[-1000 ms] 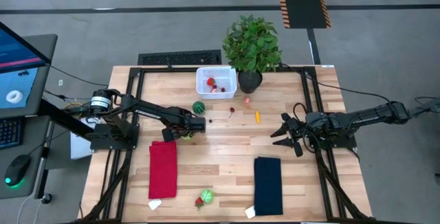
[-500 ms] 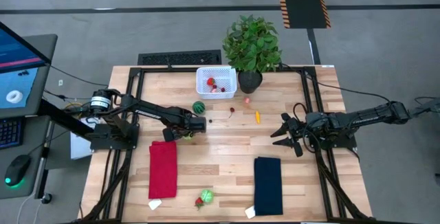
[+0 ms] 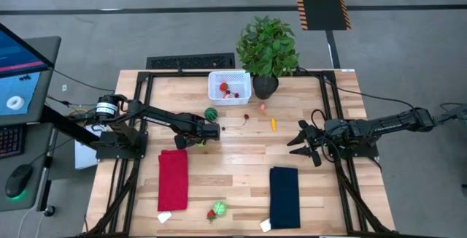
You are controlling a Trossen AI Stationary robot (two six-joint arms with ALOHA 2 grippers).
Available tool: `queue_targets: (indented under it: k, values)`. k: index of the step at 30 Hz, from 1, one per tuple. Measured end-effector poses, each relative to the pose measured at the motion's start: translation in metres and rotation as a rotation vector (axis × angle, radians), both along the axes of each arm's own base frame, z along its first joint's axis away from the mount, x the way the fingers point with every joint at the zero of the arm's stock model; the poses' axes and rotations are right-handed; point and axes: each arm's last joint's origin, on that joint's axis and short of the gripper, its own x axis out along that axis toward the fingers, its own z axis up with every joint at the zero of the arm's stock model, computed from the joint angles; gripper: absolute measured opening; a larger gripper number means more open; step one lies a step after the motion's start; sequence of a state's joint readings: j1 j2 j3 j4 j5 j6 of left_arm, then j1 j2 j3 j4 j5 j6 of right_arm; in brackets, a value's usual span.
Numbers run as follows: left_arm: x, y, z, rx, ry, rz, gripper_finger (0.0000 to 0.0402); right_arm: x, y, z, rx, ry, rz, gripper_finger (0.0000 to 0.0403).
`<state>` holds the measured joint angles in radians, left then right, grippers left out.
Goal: Pick and placing Produce into tupperware
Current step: Put the green starfruit into the white basket
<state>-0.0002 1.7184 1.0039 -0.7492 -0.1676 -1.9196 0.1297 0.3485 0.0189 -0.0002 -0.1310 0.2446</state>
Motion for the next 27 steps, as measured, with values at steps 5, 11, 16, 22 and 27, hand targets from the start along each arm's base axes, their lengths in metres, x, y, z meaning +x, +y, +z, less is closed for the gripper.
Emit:
queue_targets:
  k: [5,11,16,22,27]
  values:
    - [-0.001,0.000,0.001,-0.004,-0.002,0.013,0.0192,0.000,0.000,0.000,0.000,0.000,0.000,0.0182]
    - [-0.002,0.000,0.006,0.004,-0.016,0.014,0.0213,0.000,0.000,0.000,0.000,0.000,0.000,0.0180]
    - [-0.004,0.001,0.011,0.020,-0.029,0.015,0.0193,0.000,0.000,0.000,0.000,0.000,0.000,0.0184]
    - [-0.005,0.002,0.020,0.063,-0.050,0.006,0.0191,0.000,0.000,0.000,0.000,-0.002,0.000,0.0183]
    - [-0.005,0.004,0.034,0.144,-0.088,-0.048,0.0194,0.000,0.000,0.000,0.000,-0.001,0.000,0.0180]
